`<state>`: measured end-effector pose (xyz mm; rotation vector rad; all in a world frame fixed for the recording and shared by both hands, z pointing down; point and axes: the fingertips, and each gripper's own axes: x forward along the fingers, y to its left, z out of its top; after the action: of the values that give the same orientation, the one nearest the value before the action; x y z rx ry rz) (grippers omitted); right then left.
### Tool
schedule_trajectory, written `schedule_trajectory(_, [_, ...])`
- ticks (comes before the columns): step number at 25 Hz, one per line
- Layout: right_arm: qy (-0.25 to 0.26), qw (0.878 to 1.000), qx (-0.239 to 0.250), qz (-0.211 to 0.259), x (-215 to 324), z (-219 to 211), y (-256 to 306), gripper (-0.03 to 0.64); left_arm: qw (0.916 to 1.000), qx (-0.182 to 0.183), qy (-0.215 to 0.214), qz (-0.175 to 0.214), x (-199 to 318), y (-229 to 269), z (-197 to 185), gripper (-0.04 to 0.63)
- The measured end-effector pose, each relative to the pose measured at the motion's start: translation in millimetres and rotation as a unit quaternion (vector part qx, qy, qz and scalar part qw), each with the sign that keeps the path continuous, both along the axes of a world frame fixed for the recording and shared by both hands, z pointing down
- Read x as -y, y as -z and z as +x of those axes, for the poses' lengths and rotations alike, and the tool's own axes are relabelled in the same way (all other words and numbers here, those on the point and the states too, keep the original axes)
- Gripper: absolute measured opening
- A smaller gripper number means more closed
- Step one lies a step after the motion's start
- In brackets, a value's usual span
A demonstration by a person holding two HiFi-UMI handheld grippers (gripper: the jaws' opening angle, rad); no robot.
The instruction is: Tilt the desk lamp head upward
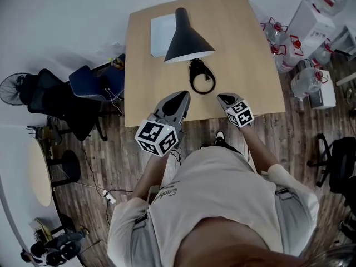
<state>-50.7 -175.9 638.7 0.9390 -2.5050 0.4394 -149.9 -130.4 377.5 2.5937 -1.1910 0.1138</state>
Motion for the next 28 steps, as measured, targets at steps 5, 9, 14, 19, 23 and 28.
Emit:
schedule_trajectory(5, [-0.017, 0.999, 0.018, 0.033, -31.5, 9.0, 46.8, -0.005, 0.9996, 0.01, -0.006, -0.024, -18.8, -31.9, -9.5, 0.017])
schedule_trajectory(9, [-0.04, 0.996, 0.027, 0.071, -54.9, 19.9, 84.8, -0.003, 0.9996, 0.008, -0.012, -0.023, -29.0, -41.6, -11.7, 0.017])
schedule_trajectory(14, [-0.055, 0.992, 0.065, 0.095, -77.7, 13.0, 130.4, -0.005, 0.9994, -0.004, -0.011, -0.034, -38.7, -60.1, -27.5, 0.017])
schedule_trajectory(19, [-0.049, 0.989, 0.068, 0.119, -90.8, 12.9, 153.5, -0.005, 0.9992, -0.008, -0.001, -0.04, -41.6, -71.5, -29.1, 0.017])
schedule_trajectory(23, [-0.033, 0.984, 0.072, 0.158, -93.8, 9.9, 187.0, -0.005, 0.9996, -0.012, 0.003, -0.025, -51.2, -57.7, -22.3, 0.017])
schedule_trajectory(28, [-0.001, 0.975, 0.082, 0.205, -93.8, 1.2, 230.3, -0.003, 0.9998, 0.004, 0.02, -0.007, -58.2, -39.1, -19.5, 0.017])
